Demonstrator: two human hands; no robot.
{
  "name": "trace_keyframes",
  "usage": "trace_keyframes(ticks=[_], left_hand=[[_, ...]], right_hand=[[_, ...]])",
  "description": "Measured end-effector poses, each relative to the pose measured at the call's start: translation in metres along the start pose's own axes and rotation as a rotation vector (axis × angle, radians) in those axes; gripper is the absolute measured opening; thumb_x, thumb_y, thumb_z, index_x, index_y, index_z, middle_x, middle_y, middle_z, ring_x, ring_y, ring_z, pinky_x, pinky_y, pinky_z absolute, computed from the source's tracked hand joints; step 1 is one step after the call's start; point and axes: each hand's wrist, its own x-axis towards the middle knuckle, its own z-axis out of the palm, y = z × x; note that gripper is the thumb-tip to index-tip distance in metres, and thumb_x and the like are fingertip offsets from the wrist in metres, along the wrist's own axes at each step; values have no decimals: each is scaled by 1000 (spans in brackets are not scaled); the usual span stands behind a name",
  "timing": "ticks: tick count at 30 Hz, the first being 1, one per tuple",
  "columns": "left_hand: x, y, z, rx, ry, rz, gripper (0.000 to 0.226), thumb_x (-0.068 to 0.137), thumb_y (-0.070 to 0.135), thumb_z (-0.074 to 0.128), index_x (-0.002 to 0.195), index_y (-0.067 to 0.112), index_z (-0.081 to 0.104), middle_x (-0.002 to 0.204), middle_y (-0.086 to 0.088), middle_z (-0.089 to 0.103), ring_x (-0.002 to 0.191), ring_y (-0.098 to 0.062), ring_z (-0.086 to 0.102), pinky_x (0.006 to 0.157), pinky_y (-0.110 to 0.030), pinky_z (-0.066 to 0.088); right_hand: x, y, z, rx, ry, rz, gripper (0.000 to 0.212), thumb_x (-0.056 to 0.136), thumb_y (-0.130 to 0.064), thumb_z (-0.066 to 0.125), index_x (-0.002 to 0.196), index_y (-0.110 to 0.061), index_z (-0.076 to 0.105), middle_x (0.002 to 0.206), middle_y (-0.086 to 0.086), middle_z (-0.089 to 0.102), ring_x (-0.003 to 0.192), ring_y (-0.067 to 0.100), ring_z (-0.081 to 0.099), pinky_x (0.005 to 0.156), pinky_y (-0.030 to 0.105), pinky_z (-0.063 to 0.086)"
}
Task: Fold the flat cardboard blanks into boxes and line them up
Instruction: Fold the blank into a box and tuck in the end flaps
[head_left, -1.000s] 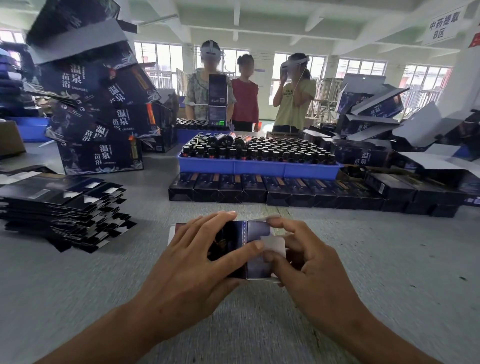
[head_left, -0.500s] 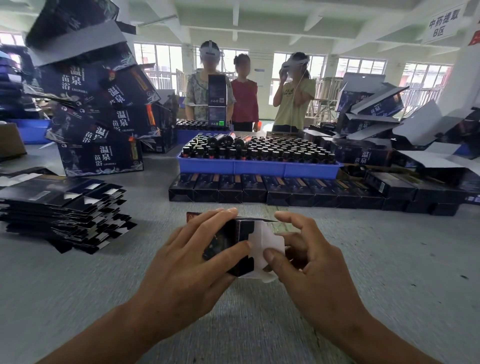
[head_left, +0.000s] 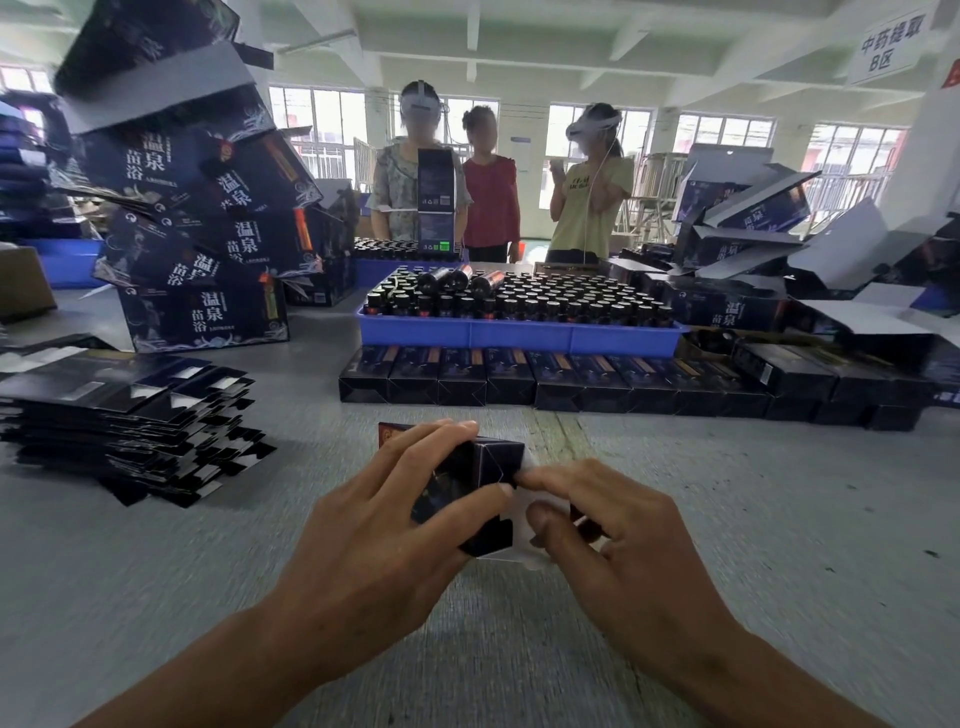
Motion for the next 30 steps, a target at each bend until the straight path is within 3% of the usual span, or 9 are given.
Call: trace_keyframes(ticks=[2,4,7,9,11,15,22,30], left_hand=[[-1,0,-1,-4,-17,-5,54,81,34,70,132,26,51,143,-17,48,132,-33,45,82,-40,56],[0,0,-2,-8,-11,-7,53,82,33,69,132,26,52,142,-18,49,132,-33,46,82,-39,57],[0,-2,-3,-19,-3,-21,51,83,32,69,131,25,54,141,-18,51,129,-34,49,79,-36,57],[-1,-4,-3,-23,-12,-35,54,80,30,71,131,24,54,141,-18,51,129,-35,50,79,-34,55],[-1,-5,-3,-24,-21,-40,55,79,31,71,131,23,54,141,-18,51,129,-35,50,80,-34,55],[0,-4,-3,-23,-8,-17,47,88,35,66,132,24,54,140,-18,52,129,-33,50,82,-34,55],[0,1,-3,-11,9,41,38,94,36,55,131,26,56,143,-18,48,132,-33,47,80,-38,59],[0,1,-5,48,-37,50,49,84,31,69,131,26,55,143,-21,47,132,-36,47,79,-45,61]], right_hand=[[0,1,0,-4,-4,-22,26,93,-10,64,111,-26,72,102,-22,66,91,1,66,72,13,51],[1,-1,0,12,-8,-21,21,94,-27,62,113,-28,71,104,-25,65,97,0,64,76,11,49],[0,-3,-1,50,-96,23,50,86,-61,59,128,-34,63,117,-29,60,110,-2,59,82,12,49],[-1,-2,-2,51,-182,18,69,81,-68,62,140,-35,52,127,-32,52,117,-2,54,85,12,49],[-2,-1,-1,39,-220,-3,72,81,-61,66,145,-35,46,131,-32,49,119,-1,52,87,10,47],[-1,1,0,14,-96,-21,47,88,-35,68,133,-31,59,121,-28,59,110,-3,57,85,8,46],[-2,0,4,-26,61,-14,28,84,-30,72,112,-27,68,102,-21,67,97,-2,62,81,12,49],[-2,-1,3,-8,42,2,38,83,-25,77,118,-32,65,107,-23,67,100,-2,63,82,12,51]])
